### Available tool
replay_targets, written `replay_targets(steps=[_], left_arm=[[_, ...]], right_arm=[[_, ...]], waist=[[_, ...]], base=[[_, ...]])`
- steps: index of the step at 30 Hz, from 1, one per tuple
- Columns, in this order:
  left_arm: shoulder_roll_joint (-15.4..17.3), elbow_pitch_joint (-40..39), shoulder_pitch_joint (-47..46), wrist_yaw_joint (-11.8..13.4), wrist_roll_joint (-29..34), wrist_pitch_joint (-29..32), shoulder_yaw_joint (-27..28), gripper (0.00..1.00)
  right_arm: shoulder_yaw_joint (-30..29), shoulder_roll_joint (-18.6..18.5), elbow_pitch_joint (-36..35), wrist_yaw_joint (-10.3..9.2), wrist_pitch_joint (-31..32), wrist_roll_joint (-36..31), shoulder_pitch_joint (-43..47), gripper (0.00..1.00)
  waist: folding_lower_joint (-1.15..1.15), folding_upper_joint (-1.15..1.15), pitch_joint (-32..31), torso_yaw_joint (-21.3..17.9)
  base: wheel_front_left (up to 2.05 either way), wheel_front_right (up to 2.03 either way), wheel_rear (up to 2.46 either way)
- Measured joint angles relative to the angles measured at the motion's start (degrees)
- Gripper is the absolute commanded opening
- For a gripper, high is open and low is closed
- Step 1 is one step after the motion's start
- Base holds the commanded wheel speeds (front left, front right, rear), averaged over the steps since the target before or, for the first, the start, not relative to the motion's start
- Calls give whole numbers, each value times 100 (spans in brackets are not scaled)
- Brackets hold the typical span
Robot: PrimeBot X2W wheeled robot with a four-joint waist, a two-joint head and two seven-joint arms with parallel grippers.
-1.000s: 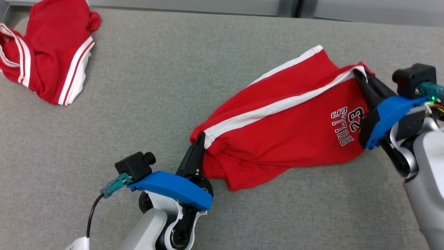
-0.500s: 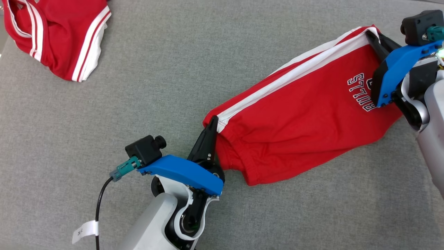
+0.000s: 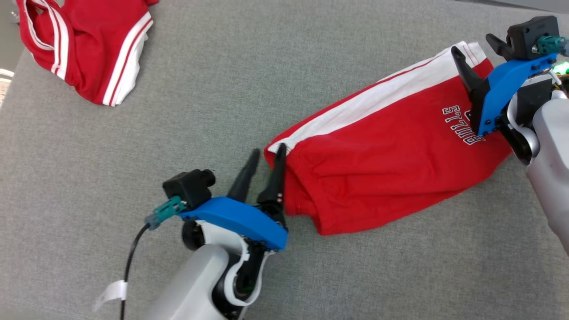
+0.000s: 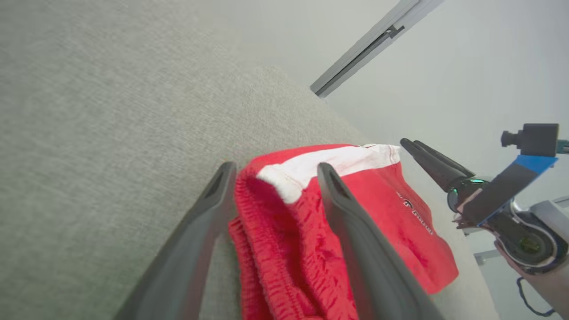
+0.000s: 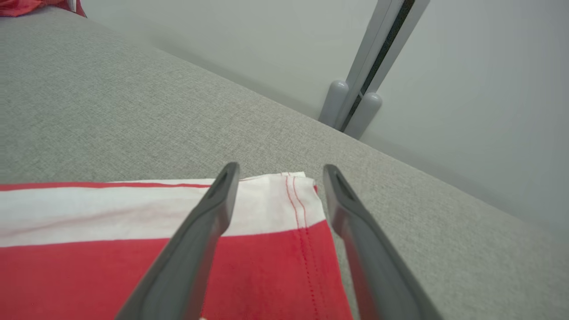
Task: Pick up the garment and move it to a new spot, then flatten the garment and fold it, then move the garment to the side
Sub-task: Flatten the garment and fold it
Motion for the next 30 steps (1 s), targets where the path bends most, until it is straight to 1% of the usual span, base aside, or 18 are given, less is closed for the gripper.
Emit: replay_targets(steps=[1,7,10,13,14,20,25,30], left_arm=[[85,-10,0,62,134,-44,-14,100],[359,-270,272,275,227,-121,14,100],[569,-472,421,354,330,-252,83,100],[788,-669,504,436,566,-421,248,100],[871,-772,552,479,642,-501,400,100],[1044,-892,616,587,954,-554,506,100],[1115,-1026,628,673,1218,-609,920,100],[1034,-1149,827,671,1340,-623,1397,100]], right_arm=[[27,10,68,0,-65,18,-16,100],[236,16,453,0,-267,163,-71,100],[311,-33,588,0,-326,288,-71,100],[387,-105,738,0,-325,380,-63,100],[436,-136,825,0,-249,450,-34,100],[586,-221,939,0,42,719,159,100],[706,-363,970,0,426,1042,331,100],[702,-435,1026,0,800,1373,381,100]], waist=[[0,0,-28,6],[0,0,-250,42],[-1,0,-397,57],[-1,0,-552,53],[-1,0,-659,40],[-1,-2,-838,-13],[-1,-2,-787,8],[0,-2,-634,55]], base=[[0,0,0],[0,0,0],[0,0,0],[0,0,0],[0,0,0],[0,0,0],[0,0,0],[0,0,0]])
